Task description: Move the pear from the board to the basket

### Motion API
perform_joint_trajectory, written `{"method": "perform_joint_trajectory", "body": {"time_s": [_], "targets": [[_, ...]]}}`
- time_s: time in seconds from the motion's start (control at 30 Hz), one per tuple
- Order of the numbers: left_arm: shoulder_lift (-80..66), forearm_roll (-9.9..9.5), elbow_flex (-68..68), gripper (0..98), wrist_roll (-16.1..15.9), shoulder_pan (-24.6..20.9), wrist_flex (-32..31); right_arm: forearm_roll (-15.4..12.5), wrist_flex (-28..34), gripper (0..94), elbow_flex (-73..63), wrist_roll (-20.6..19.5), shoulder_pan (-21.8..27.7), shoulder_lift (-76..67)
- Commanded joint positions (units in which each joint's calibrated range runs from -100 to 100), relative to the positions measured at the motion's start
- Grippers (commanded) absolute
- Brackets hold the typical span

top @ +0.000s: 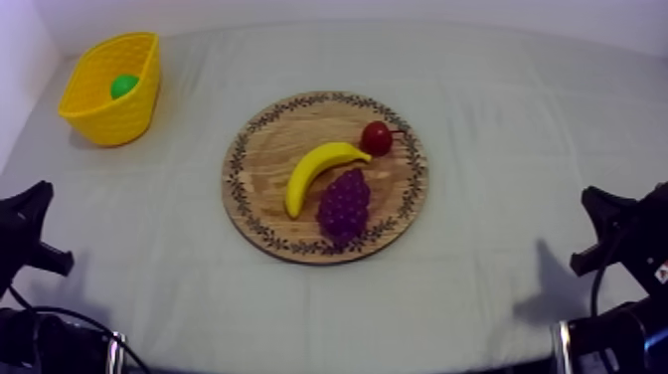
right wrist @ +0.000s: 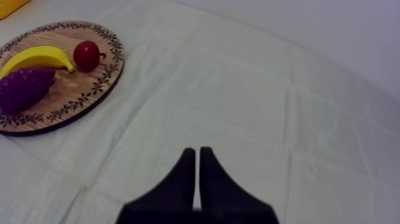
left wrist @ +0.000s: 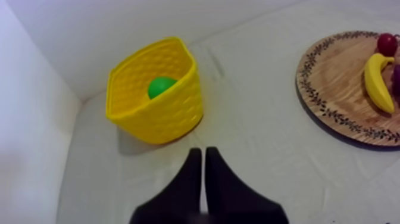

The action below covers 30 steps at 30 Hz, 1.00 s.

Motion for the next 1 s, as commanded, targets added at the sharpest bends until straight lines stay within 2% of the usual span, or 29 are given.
{"method": "perform_joint_trajectory", "body": {"time_s": [0.0, 0.2, 0.3, 0.53, 0.63, 0.77, 0.97], "targets": [[-0.17, -1.3, 5.15, 1.3, 1.7, 0.09, -4.51, -0.01, 0.04, 0.4, -0.05, -0.04, -0.02, -0.04], [-0.4, -4.57, 8.3, 0.2, 5.78, 0.23, -6.88, -0.01, 0.04, 0.4, -0.05, -0.03, 0.0, -0.04], [-0.42, -5.3, 8.62, 0.1, 8.71, 0.0, -7.07, -0.01, 0.04, 0.4, -0.05, -0.03, 0.0, -0.04], [-0.42, -5.76, 9.43, 0.0, 20.05, 0.02, -9.37, -0.01, 0.04, 0.4, -0.05, -0.05, 0.0, -0.04], [-0.43, -8.75, 10.7, 0.0, 25.45, 0.46, -12.69, -0.01, 0.04, 0.4, -0.05, -0.01, 0.0, -0.04], [-0.43, -10.47, 11.37, 0.0, 26.32, 0.66, -14.22, -0.01, 0.04, 0.4, -0.05, -0.03, 0.0, -0.04], [-0.43, -10.96, 11.56, 0.0, 26.65, 0.72, -14.65, -0.01, 0.04, 0.4, -0.05, -0.03, 0.0, -0.04]]}}
